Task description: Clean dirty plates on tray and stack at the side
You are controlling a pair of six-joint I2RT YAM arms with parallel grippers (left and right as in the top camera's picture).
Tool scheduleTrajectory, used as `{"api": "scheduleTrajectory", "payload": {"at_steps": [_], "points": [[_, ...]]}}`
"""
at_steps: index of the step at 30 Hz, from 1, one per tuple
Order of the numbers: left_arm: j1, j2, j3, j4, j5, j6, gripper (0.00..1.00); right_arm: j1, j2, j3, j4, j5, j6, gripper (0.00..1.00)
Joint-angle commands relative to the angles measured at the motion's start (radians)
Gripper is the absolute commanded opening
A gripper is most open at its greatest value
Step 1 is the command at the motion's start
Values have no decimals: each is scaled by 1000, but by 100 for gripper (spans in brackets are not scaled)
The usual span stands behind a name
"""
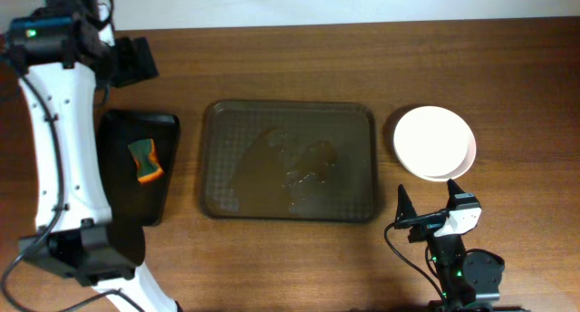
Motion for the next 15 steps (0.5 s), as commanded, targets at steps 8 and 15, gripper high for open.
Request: {"api": "scheduleTrajectory", "payload": {"at_steps": [8,15], "points": [[29,-605,-670,460,-14,57,100,10,-9,-6,-6,8,-2,98],[33,-1027,-1472,1072,68,137,100,10,-9,-6,-6,8,-2,98]]}}
